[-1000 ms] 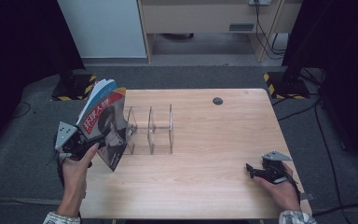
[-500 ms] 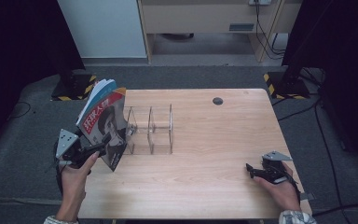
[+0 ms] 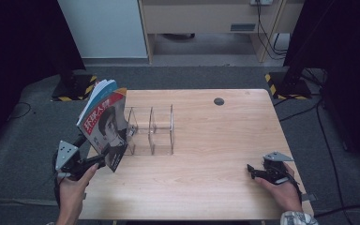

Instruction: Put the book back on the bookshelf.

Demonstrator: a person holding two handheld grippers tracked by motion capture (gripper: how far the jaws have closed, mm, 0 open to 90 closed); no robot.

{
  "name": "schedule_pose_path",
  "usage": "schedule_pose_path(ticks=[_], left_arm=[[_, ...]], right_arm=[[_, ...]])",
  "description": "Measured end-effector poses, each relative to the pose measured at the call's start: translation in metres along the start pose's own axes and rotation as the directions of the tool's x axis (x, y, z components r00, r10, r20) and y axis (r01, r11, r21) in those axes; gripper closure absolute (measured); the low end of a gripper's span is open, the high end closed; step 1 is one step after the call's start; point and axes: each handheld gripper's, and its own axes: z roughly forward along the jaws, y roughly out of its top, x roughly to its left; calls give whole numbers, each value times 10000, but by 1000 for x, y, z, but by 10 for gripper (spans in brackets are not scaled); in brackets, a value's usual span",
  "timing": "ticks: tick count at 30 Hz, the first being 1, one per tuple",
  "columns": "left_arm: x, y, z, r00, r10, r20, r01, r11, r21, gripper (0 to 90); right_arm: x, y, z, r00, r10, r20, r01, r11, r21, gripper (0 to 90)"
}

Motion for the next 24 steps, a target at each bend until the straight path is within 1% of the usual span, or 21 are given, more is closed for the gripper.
schedule_pose_path(ticks=[2, 4, 6, 7, 8, 10, 12, 17, 20, 24], left_arm=[[-1, -2, 0, 10000, -58, 33, 58, 9999, 94, 15], [-3, -5, 0, 10000, -10, 30, 9, 9998, 220, 16], [-6, -8, -1, 9996, 270, -64, -267, 9987, 434, 16], [-7, -8, -2, 9994, 342, -78, -338, 9983, 470, 13], [-8, -9, -3, 9992, 398, -56, -395, 9980, 497, 12], [-9, -10, -4, 9994, 338, -6, -337, 9981, 525, 13], [-11, -12, -5, 9993, 358, 54, -361, 9971, 667, 14], [-14, -17, -11, 9994, 336, -52, -329, 9946, 983, 15], [-16, -20, -15, 9995, 313, -44, -306, 9924, 1191, 18], [-19, -21, -20, 9992, 397, 10, -395, 9924, 1161, 26]], right_arm=[[0, 0, 0, 10000, -7, -2, 7, 10000, 2, 207], [0, 0, 0, 10000, -12, -11, 12, 10000, 19, 207], [0, 0, 0, 10000, 11, 15, -11, 10000, -6, 207], [0, 0, 0, 10000, -55, -10, 55, 10000, 18, 206], [0, 0, 0, 10000, -25, 12, 25, 10000, 10, 206], [0, 0, 0, 10000, -19, 14, 19, 10000, 8, 206], [0, 0, 0, 10000, -15, 15, 15, 10000, 9, 206], [0, 0, 0, 10000, -13, 22, 13, 10000, 11, 205], [1, 0, 0, 10000, 12, 24, -12, 10000, 9, 205], [1, 0, 0, 10000, -63, -10, 63, 10000, 0, 205]])
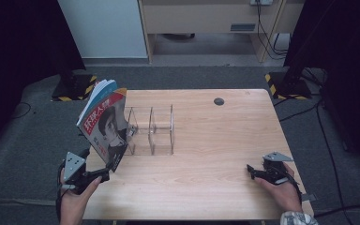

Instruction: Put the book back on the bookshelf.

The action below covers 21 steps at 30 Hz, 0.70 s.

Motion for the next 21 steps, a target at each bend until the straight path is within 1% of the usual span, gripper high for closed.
schedule_pose_path(ticks=[3, 4, 5, 8, 10, 11, 15, 17, 20, 21], left_arm=[[-3, -1, -4, 10000, 38, 88, -38, 10000, -21, 28], [-5, -1, -6, 9999, 85, 146, -85, 10000, -42, 28], [-8, 0, -8, 9997, 234, 80, -234, 9997, -52, 35], [-12, 0, -9, 9994, 318, 139, -319, 9995, 13, 33], [-16, -2, -9, 9984, 489, 270, -493, 9986, 165, 33], [-19, -2, -9, 9977, 546, 405, -555, 9983, 199, 33], [-28, -2, -12, 9950, 774, 637, -790, 9966, 229, 36], [-32, -2, -13, 9937, 815, 769, -839, 9961, 290, 40], [-37, -3, -13, 9893, 1054, 1012, -1086, 9937, 270, 47], [-37, -3, -13, 9893, 1054, 1012, -1086, 9937, 270, 48]], right_arm=[[1, 0, 0, 10000, 33, 11, -33, 10000, -5, 205], [1, 0, 0, 10000, 41, 22, -41, 10000, -6, 205], [1, 0, 0, 10000, 31, 7, -31, 10000, -2, 204], [1, 0, 0, 10000, 52, 5, -52, 10000, 6, 204], [1, 0, -1, 10000, 30, -16, -30, 10000, 28, 204], [1, -1, -1, 10000, 2, -24, -2, 10000, 35, 203], [1, -1, -1, 10000, 19, 4, -19, 10000, 25, 204], [1, -1, -1, 10000, 2, 4, -2, 10000, 25, 204], [1, -1, -1, 10000, 13, -10, -13, 10000, 32, 201], [1, -1, -1, 10000, 13, -10, -13, 10000, 32, 201]])
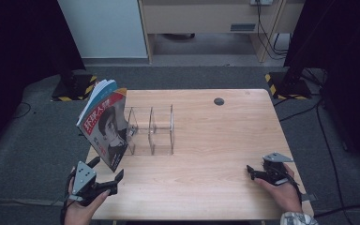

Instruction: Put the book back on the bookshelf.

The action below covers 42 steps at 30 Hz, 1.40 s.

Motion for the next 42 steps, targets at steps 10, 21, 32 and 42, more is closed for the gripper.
schedule_pose_path(ticks=[10, 21, 32, 42], left_arm=[[-7, 3, 11, 9979, 119, 629, -121, 9999, 29, 37], [-12, 3, 46, 9919, 46, 1273, -150, 9966, 808, 44], [-37, 5, 84, 9769, 389, 2102, -732, 9847, 1580, 46], [-65, 12, 105, 9567, 569, 2855, -1085, 9797, 1684, 46]], right_arm=[[0, 1, 1, 10000, 10, -16, -10, 10000, 25, 184], [2, 2, 4, 10000, 93, 35, -94, 9996, 253, 78], [3, 2, 4, 10000, 77, 57, -79, 9994, 330, 54], [3, 2, 4, 10000, 80, 40, -81, 9994, 335, 52]])
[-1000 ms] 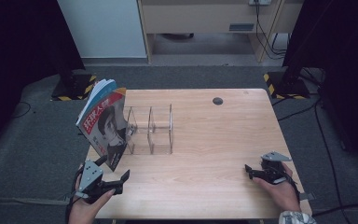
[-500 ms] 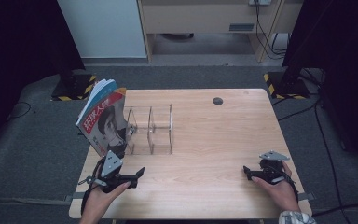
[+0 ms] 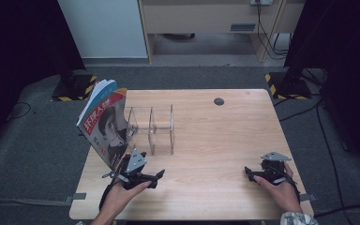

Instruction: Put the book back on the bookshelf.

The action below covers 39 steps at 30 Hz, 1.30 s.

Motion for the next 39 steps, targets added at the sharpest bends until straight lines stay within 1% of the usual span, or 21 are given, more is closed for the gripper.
schedule_pose_path(ticks=[4, 12, 17, 18, 24, 31, 34, 36, 39], left_arm=[[-8, 4, 9, 9998, 75, 202, -76, 10000, 44, 45], [-19, 12, 28, 9986, 283, 444, -292, 9994, 205, 47], [-29, 16, 42, 9965, 474, 684, -499, 9981, 351, 47], [-31, 17, 45, 9962, 451, 742, -476, 9983, 328, 47], [-43, 21, 62, 9928, 615, 1028, -678, 9959, 593, 46], [-54, 26, 83, 9878, 696, 1396, -840, 9914, 1000, 46], [-60, 29, 95, 9852, 779, 1525, -971, 9877, 1227, 46], [-62, 31, 100, 9843, 800, 1576, -1009, 9864, 1294, 47], [-67, 33, 110, 9817, 900, 1679, -1161, 9814, 1527, 46]], right_arm=[[0, 0, 0, 10000, -10, 1, 10, 10000, -3, 52], [0, 0, 0, 10000, -17, 0, 17, 10000, 9, 52], [0, 0, 0, 10000, -18, 5, 18, 10000, 0, 52], [0, 0, 0, 10000, -22, -1, 22, 10000, 10, 52], [0, 0, 0, 10000, -5, 6, 5, 10000, 4, 52], [0, 0, 0, 10000, 0, 12, 0, 10000, 3, 52], [0, 0, 0, 10000, -11, 20, 11, 10000, -7, 52], [0, 0, 0, 10000, -3, 28, 3, 10000, -5, 52], [0, 0, 0, 10000, -6, 28, 6, 10000, -8, 52]])
